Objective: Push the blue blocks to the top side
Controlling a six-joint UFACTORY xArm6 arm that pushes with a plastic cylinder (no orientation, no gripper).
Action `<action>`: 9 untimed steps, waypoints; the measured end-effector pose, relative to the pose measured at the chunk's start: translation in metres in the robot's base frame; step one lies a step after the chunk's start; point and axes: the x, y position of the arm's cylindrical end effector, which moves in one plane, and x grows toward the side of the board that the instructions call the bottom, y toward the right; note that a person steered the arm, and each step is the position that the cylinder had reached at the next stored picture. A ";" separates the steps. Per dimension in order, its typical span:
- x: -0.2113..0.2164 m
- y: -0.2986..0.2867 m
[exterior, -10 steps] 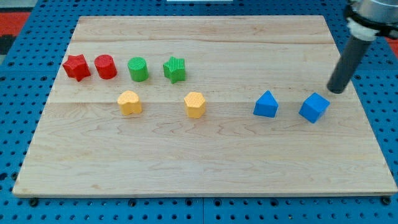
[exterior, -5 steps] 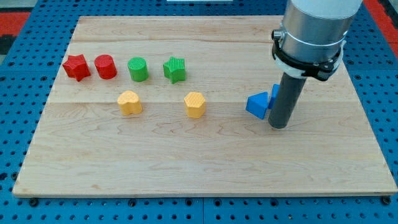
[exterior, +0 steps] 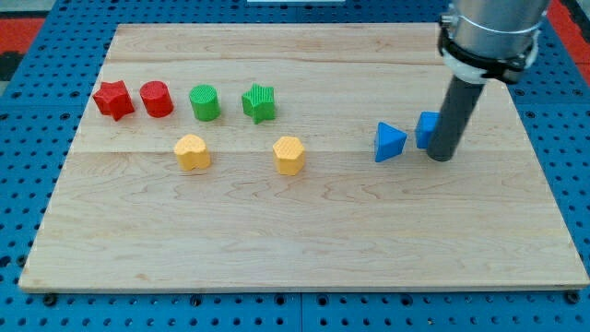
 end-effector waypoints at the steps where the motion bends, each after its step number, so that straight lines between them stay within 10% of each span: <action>1: -0.049 0.006; 2: -0.082 0.007; 4: 0.049 -0.025; 6: -0.052 -0.058; 8: 0.002 -0.075; 9: -0.041 -0.097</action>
